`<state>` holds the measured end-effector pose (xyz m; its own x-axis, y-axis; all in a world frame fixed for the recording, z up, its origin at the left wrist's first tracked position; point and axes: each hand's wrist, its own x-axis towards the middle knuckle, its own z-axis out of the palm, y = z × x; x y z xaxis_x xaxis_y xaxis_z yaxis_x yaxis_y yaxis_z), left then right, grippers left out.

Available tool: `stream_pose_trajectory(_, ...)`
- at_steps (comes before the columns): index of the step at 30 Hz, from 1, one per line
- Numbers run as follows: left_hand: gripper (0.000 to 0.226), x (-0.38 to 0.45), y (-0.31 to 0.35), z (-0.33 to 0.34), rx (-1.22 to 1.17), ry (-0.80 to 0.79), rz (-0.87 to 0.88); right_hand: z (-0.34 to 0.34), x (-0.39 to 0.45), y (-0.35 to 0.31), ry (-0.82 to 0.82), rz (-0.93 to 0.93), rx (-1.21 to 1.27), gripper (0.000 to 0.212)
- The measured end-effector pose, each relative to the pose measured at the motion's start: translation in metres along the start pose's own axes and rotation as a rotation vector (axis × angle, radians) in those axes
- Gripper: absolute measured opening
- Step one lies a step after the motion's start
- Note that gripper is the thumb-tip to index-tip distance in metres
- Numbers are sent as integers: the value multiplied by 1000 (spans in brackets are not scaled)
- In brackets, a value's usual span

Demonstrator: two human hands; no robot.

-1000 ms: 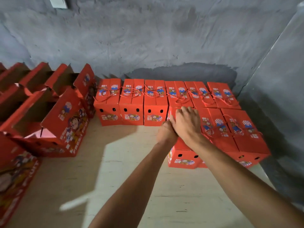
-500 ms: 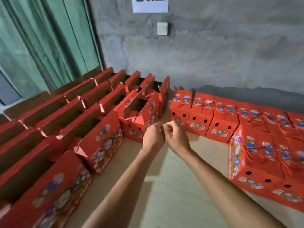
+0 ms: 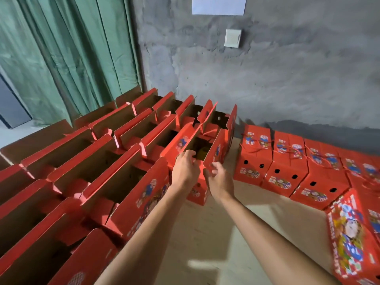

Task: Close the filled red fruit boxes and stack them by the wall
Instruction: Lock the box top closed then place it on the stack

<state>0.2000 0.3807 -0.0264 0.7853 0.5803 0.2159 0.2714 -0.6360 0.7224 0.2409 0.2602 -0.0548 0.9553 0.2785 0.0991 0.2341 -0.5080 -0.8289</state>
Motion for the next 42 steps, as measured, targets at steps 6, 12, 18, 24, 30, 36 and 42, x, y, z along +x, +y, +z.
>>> stream_pose_trajectory(6,58,83,-21,25,87,-41,-58,36,77,13,40,-46,-220,83)
stream_pose_trajectory(12,40,107,-49,39,120,-114,-118,70,96,19,28,-18,-373,77)
stream_pose_trajectory(18,37,109,-46,36,105,-126,-114,62,96,18,1,6,-446,61)
stream_pose_trajectory(24,29,73,-24,31,166,-155,-111,30,67,24,-54,-5,-321,52)
stream_pose_trajectory(30,34,-4,-3,26,189,-222,-111,-18,5,32,-81,-3,-428,69)
stream_pose_trajectory(36,29,-94,41,31,99,-294,-143,-84,-72,51,-16,65,-518,59)
stream_pose_trajectory(42,50,-188,94,49,88,-377,-115,-165,-144,82,43,122,-588,39)
